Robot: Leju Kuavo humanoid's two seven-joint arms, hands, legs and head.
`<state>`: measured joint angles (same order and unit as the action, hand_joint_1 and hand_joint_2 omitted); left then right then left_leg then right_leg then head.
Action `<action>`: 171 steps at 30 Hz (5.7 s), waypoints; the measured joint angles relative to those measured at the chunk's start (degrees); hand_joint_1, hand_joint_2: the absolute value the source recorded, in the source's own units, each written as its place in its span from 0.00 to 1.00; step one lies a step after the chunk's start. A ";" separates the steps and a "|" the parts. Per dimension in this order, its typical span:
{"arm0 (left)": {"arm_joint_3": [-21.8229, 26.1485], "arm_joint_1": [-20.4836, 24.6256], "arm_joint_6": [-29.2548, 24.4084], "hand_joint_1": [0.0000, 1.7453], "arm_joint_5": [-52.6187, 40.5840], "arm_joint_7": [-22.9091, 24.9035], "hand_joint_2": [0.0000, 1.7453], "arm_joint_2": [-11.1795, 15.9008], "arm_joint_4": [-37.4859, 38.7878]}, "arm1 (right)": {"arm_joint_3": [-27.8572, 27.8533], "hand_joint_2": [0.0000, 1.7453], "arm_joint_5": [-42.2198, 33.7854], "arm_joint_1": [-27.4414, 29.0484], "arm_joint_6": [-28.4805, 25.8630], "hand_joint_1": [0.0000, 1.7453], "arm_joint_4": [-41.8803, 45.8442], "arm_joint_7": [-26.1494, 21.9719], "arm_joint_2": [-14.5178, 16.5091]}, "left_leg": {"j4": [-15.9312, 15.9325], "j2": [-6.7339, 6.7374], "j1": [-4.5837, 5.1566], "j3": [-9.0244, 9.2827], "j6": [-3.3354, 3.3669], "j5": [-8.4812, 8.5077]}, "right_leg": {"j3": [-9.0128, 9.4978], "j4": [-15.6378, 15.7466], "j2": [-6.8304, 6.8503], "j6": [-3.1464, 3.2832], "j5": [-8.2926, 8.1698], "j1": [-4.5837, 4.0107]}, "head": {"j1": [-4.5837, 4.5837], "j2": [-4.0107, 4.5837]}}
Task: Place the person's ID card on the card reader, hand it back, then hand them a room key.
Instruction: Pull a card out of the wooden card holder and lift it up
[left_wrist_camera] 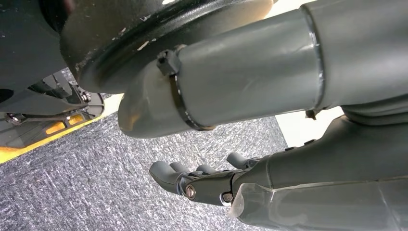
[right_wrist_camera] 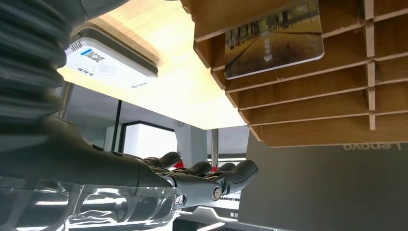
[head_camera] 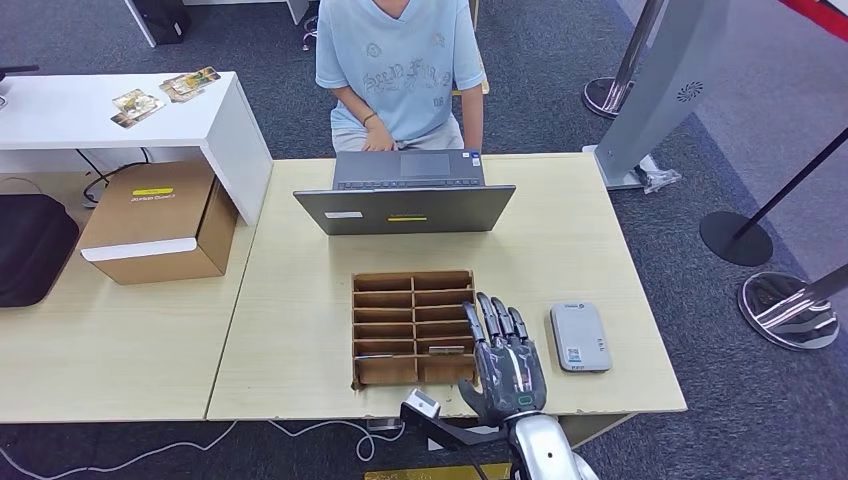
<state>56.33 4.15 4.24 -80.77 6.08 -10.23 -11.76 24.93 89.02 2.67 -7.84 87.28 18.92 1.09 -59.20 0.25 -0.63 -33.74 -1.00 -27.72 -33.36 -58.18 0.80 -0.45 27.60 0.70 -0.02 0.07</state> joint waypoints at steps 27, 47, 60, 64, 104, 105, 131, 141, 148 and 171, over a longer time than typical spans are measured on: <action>-0.52 -0.03 -0.14 0.00 -0.81 -0.09 0.00 -0.02 0.01 | -0.34 1.00 -0.07 0.55 0.98 0.00 -1.84 0.10 0.19 | 0.00 0.00 0.00 0.00 0.00 0.00 | 0.00 0.00 0.00 0.00 0.00 0.00 | 0.00 0.00; -0.52 -0.05 -0.15 0.00 -0.83 -0.19 0.00 -0.26 0.00 | -0.34 1.00 -0.58 -0.57 0.63 0.00 -2.58 -1.51 0.96 | 0.00 0.00 0.00 0.00 0.00 0.01 | 0.00 0.00 0.00 0.00 0.00 0.00 | 0.00 0.00; -1.17 -0.07 -0.15 0.00 -1.16 -0.71 0.00 -0.26 0.01 | -0.24 1.00 -1.79 -1.70 0.43 0.00 -4.33 -2.14 1.21 | 0.00 0.00 0.00 0.00 0.00 0.01 | 0.01 -0.01 0.00 0.00 0.00 0.00 | 0.00 0.00; -1.39 -0.09 -0.15 0.00 -1.17 -1.08 0.00 -0.26 0.01 | 0.04 1.00 -2.27 -2.05 -0.02 0.00 -4.79 -2.28 1.27 | 0.00 0.00 0.00 0.00 0.00 0.01 | 0.01 -0.01 0.00 0.00 0.00 0.00 | 0.00 0.00; -1.69 -0.20 -0.35 0.00 -1.60 -1.20 0.00 -0.24 0.01 | 2.28 1.00 -4.22 -5.98 -1.01 0.00 -7.93 -2.56 1.31 | 0.00 0.00 0.00 0.01 0.00 0.01 | 0.00 -0.02 0.00 0.00 0.00 0.00 | 0.00 0.00; -1.75 -0.20 -0.35 0.00 -1.64 -1.20 0.00 -0.24 0.01 | 2.28 1.00 -4.23 -5.98 -1.01 0.00 -7.94 -2.51 1.31 | 0.00 0.00 0.00 0.01 0.00 0.01 | 0.00 -0.02 0.00 0.00 0.00 0.00 | 0.00 0.00; -1.88 -0.20 -0.35 0.00 -1.69 -1.20 0.00 -0.22 0.00 | 2.00 1.00 -4.47 -5.92 -0.95 0.09 -8.34 -2.05 1.31 | 0.00 0.00 0.00 0.01 0.00 0.01 | 0.00 -0.02 0.00 0.01 0.00 0.00 | 0.00 0.00; -1.88 -0.20 -0.34 0.00 -1.60 -1.20 0.00 -0.20 0.01 | 2.00 1.00 -5.29 -5.99 -1.04 0.25 -9.45 -2.17 1.31 | 0.00 0.00 0.00 0.01 0.00 0.02 | 0.01 -0.02 0.00 0.01 -0.01 0.00 | 0.00 0.00; -1.90 -0.20 -0.34 0.00 -1.61 -1.20 0.00 -0.20 0.01 | 2.00 1.00 -5.42 -6.35 -1.15 0.38 -10.10 -2.23 1.31 | 0.00 0.00 0.00 0.01 0.00 0.02 | 0.01 -0.02 0.00 0.01 -0.01 0.00 | 0.00 0.00; -2.40 -0.21 -0.35 0.00 -1.85 -1.20 0.00 -0.17 0.01 | 2.00 1.00 -5.55 -6.87 -1.93 0.30 -10.64 -2.29 1.31 | 0.00 0.00 0.00 0.02 0.00 0.02 | 0.00 -0.02 -0.01 0.01 -0.01 0.00 | 0.00 0.00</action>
<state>53.93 3.94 3.89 -82.62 4.87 -10.40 -11.75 26.93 83.47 -4.20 -9.77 76.64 16.63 2.40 -59.20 0.25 -0.63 -33.73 -1.01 -27.70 -33.36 -58.20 0.79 -0.44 27.59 0.70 -0.02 0.07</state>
